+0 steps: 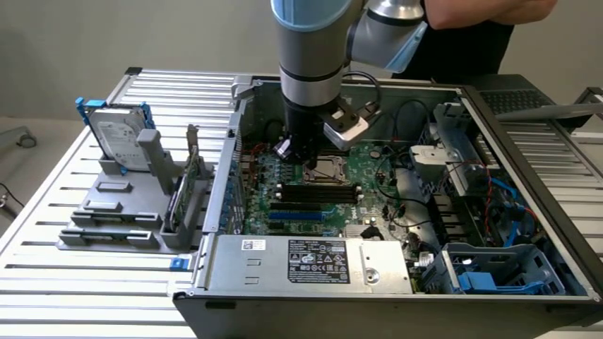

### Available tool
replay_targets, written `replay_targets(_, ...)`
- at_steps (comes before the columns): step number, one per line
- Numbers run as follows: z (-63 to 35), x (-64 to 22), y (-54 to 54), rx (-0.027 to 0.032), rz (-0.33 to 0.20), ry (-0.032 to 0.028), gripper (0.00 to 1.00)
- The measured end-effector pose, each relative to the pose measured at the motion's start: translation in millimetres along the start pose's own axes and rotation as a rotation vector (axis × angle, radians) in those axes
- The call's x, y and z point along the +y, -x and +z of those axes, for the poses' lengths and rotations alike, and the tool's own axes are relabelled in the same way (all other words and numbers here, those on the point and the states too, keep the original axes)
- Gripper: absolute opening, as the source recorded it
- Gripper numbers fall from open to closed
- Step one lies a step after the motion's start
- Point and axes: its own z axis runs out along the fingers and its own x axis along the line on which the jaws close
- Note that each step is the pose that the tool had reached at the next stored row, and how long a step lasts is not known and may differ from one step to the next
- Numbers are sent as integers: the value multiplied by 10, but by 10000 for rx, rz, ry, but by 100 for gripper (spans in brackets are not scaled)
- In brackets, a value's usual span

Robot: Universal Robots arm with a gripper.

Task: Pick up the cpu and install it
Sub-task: 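Install the first cpu locking lever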

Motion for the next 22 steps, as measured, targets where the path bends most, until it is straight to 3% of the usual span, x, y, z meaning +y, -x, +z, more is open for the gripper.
replay_targets(8,0,-10,37,-40,5,-13,11)
replay_targets(22,42,1,52,-50,8,-17,11)
